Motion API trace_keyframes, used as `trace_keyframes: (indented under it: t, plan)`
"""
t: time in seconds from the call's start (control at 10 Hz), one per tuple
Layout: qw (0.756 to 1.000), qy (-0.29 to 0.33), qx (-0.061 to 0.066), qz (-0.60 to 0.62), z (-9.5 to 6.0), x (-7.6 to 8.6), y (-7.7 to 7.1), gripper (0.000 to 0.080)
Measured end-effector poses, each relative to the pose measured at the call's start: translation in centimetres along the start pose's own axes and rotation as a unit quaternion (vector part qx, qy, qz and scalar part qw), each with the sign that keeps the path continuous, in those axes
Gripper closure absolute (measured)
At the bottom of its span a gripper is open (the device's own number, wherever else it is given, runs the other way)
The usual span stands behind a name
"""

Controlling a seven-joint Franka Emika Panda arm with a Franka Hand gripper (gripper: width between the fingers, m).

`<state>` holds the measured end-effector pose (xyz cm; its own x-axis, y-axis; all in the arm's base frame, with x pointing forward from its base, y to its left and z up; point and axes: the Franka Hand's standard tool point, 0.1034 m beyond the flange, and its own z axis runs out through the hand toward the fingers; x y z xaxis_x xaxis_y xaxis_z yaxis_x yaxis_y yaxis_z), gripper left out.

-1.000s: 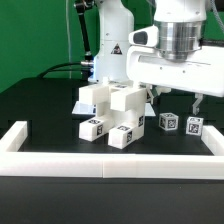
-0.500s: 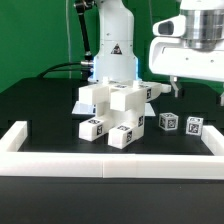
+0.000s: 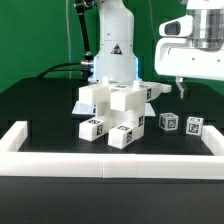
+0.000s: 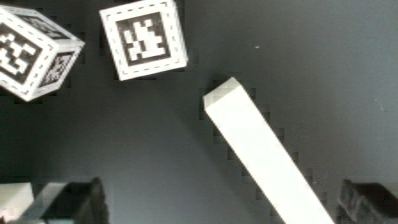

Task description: Assemble chair

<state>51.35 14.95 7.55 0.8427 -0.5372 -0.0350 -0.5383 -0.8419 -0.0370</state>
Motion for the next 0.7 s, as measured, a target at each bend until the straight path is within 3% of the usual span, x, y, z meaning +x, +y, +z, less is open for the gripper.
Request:
trace_keyframes:
  t: [0.1, 0.4, 0.7]
  plan:
    - [1.000, 0.002, -0.008, -0.019, 0.7, -1.3, 0.0, 0.0151]
    - [0.999, 0.007, -0.019, -0.033, 3.2, -2.9, 1.0, 0.0151]
    - [0.999, 0.008, -0.021, -0.034, 3.7, -2.8, 1.3, 0.0151]
